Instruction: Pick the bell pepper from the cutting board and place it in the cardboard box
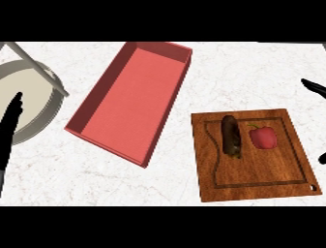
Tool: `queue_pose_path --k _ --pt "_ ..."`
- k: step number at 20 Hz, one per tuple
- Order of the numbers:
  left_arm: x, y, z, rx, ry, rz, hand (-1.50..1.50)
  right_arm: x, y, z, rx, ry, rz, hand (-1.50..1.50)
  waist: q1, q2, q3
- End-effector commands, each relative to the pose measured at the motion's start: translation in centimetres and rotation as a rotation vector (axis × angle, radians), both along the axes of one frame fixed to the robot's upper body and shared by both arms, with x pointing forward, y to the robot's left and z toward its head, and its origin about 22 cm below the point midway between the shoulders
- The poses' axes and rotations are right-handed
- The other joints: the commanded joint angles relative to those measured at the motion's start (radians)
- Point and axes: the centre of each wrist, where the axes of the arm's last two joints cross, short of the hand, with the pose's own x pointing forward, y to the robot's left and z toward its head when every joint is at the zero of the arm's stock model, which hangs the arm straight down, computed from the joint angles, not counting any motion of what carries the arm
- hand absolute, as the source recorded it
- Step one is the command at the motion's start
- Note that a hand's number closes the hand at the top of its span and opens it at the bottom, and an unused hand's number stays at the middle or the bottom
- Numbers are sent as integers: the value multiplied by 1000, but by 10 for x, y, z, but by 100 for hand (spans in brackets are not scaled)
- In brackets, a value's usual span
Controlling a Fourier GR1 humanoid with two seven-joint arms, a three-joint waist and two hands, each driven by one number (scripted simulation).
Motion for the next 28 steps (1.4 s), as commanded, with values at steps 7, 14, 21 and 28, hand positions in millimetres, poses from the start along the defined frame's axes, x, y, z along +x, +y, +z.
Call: queue_pose_path --k 7,14,21,28 --pt "9 9 0 9 12 12 0 41 34 40 -477 64 187 -150 0 -6 -5" --pt "13 16 3 12 27 28 0 64 78 37 -574 138 229 -150 -18 -11 -4" --pt "-6 12 2 22 32 30 0 71 100 5 -647 136 214 -150 -17 -12 -4" --pt "-2 3 -11 -4 32 38 0 54 91 -1 -648 141 243 -150 -29 -14 -4"
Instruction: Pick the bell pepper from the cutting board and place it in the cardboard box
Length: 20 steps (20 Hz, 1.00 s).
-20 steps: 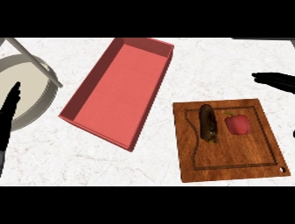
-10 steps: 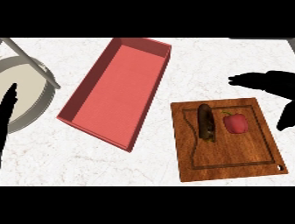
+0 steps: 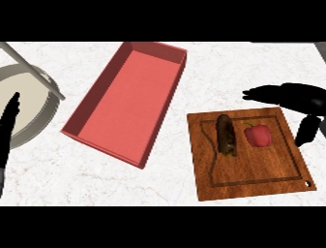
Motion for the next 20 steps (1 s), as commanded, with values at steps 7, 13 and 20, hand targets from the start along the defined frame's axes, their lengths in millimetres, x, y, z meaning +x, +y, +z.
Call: queue_pose_path --k 7,13,20 --pt "-17 8 -8 -5 22 9 0 -10 6 1 79 75 74 -150 -1 0 -3" --pt "-20 -13 -15 -5 18 3 0 -32 10 3 107 67 112 -150 -8 -2 -3" --pt "-12 5 -22 -19 25 -5 0 -40 24 1 -47 66 72 -150 -8 1 -3"
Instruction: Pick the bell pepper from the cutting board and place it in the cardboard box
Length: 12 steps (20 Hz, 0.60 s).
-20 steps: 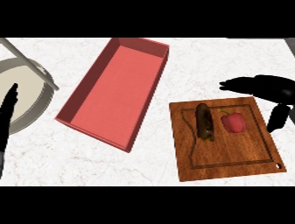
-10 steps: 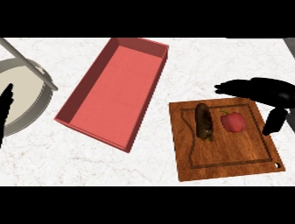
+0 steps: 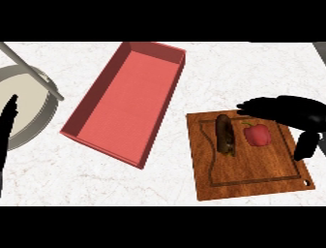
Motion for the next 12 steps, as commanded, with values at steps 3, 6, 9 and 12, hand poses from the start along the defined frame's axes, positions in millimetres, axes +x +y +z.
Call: queue_pose_path --k 3,6,9,12 --pt "-13 17 -11 -21 23 -8 0 -11 4 -21 -76 49 -27 -150 3 3 -3" --pt "11 -5 -10 -7 13 9 0 -4 16 -11 -93 76 -24 -150 -2 3 -3" --pt "-11 1 -20 -18 8 1 0 1 18 -40 -34 -28 -50 150 6 4 -3" --pt "2 9 5 0 16 -13 0 14 42 -32 43 -147 -47 150 8 4 -2"
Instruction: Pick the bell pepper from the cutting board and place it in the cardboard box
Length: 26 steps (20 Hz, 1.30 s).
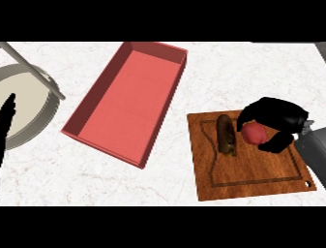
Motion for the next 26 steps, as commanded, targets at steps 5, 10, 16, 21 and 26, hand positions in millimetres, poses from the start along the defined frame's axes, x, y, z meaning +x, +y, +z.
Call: queue_pose_path --k 5,10,16,21,26 --pt "-1 -16 -15 -20 21 2 0 6 -2 -21 61 -192 -3 150 -1 3 -2" --pt "-4 -21 -8 -19 28 -8 0 37 -1 23 139 -286 -125 150 8 3 -2" --pt "9 -11 3 -13 19 -25 0 70 15 30 140 -376 -342 150 17 9 -1" --pt "7 -21 -6 -2 10 4 0 76 10 71 289 -494 -340 150 -4 4 -2" --pt "2 -16 -4 3 6 11 0 80 41 115 447 -572 -180 150 -5 -1 -2"
